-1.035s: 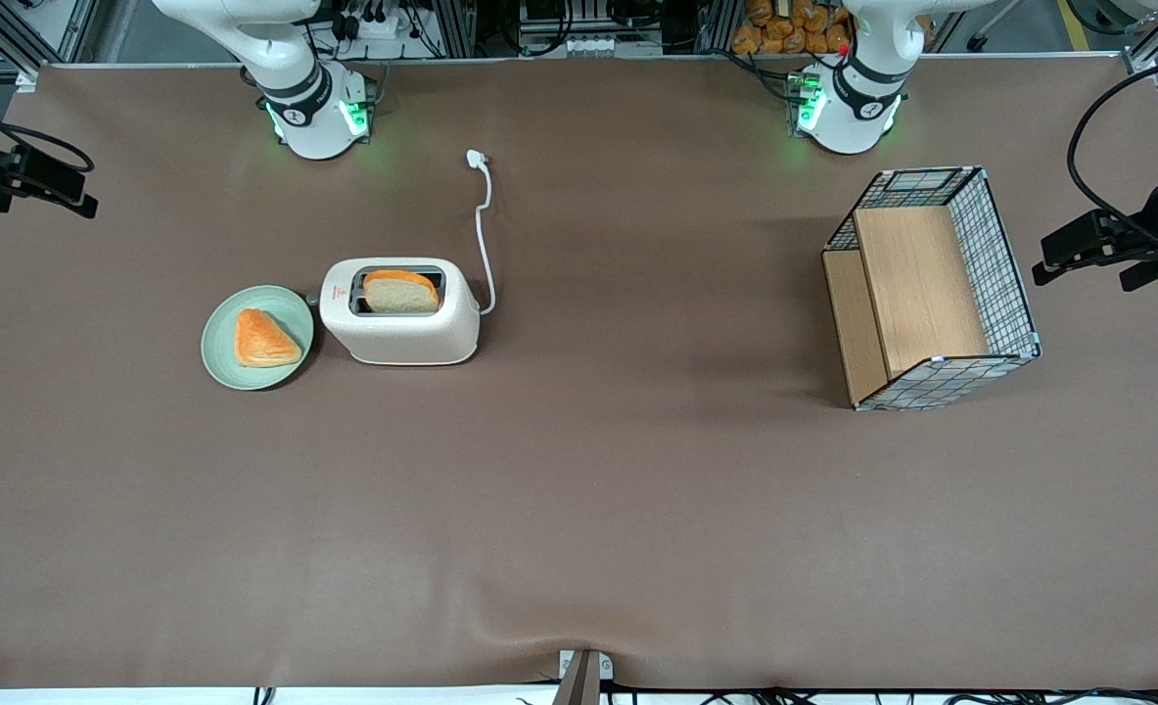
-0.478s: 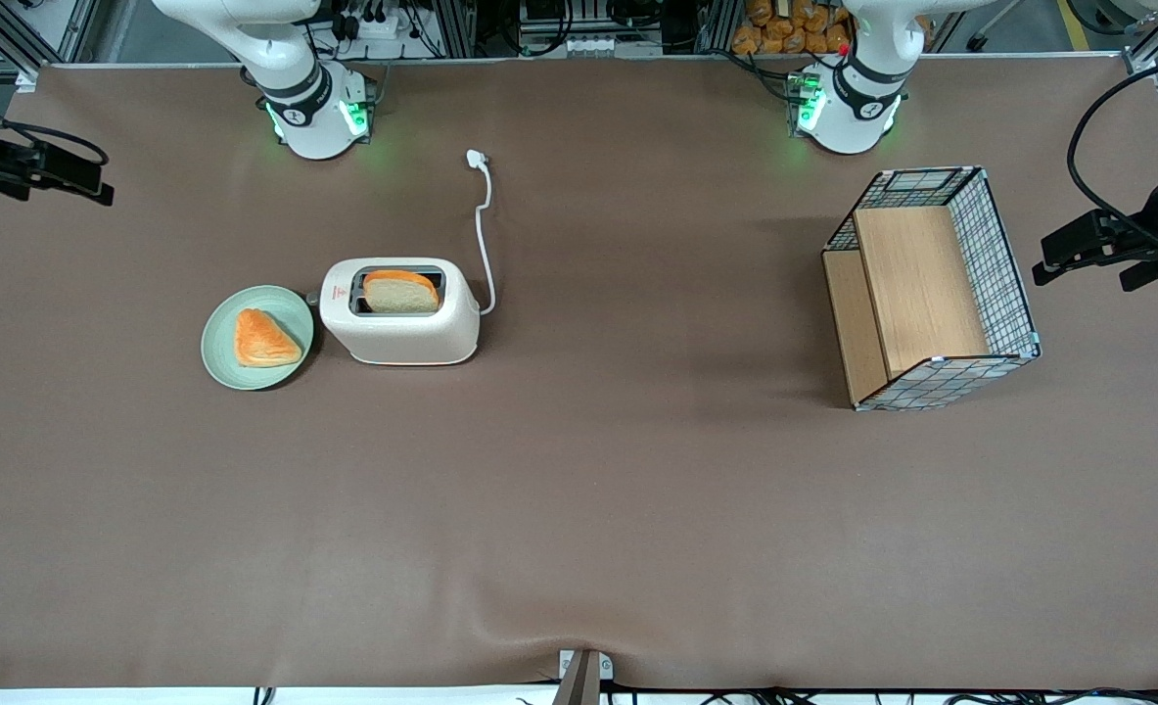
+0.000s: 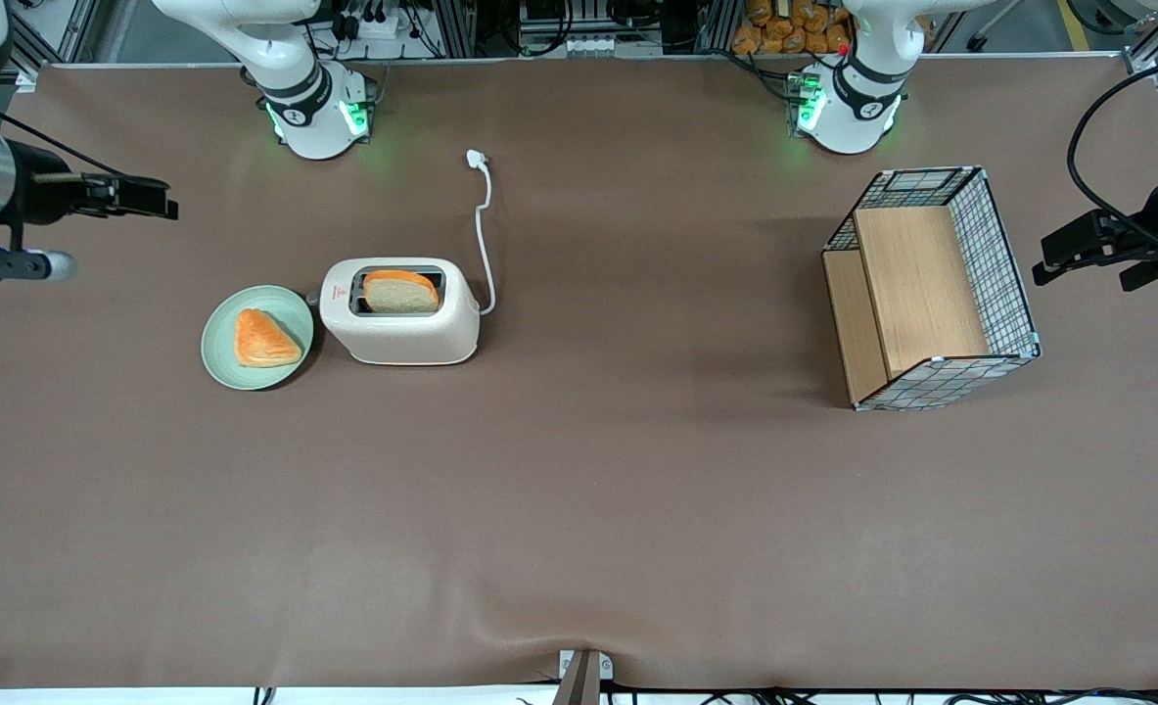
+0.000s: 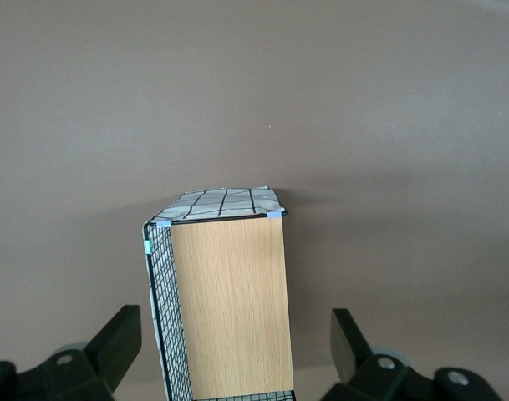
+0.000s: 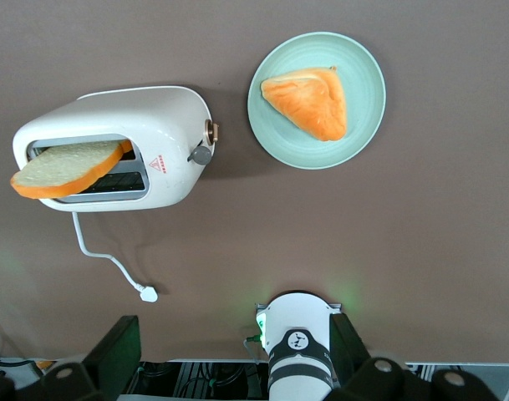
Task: Press toaster button with right arm
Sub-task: 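Move the right gripper out over the table toward the green plate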
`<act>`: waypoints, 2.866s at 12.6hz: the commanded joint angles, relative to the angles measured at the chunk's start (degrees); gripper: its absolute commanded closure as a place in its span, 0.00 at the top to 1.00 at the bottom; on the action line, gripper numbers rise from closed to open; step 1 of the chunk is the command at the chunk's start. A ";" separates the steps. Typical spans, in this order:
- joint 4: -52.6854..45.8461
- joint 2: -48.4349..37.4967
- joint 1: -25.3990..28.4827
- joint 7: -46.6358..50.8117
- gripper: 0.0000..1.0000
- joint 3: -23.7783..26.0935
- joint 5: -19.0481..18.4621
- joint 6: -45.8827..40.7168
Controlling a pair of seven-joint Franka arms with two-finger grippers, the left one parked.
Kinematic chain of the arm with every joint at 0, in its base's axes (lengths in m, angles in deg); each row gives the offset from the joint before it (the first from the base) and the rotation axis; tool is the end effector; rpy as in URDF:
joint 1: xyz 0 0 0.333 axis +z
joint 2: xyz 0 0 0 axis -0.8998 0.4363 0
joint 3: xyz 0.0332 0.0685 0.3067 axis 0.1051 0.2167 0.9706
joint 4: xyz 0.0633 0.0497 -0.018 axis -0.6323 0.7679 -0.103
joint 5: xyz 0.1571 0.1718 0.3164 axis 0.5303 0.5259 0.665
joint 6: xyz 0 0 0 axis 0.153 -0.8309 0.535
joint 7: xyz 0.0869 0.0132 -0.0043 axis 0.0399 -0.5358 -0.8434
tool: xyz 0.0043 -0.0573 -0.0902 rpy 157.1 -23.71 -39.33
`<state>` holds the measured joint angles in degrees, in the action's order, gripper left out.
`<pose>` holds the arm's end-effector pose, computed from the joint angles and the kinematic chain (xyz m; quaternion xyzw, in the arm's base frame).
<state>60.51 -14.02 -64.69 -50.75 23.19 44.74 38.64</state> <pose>0.5133 -0.0087 0.5606 -0.9782 0.0423 0.1942 0.0596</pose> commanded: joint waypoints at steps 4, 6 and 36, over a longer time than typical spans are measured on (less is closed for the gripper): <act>1.56 -0.89 -1.37 0.59 1.00 0.63 1.35 0.41; 1.56 -0.89 -1.46 0.59 1.00 0.54 2.40 0.59; 16.31 -0.62 -16.39 -11.00 0.30 0.54 21.55 2.08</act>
<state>72.76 -13.66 -79.07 -59.05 23.02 62.30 39.22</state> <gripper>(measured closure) 0.573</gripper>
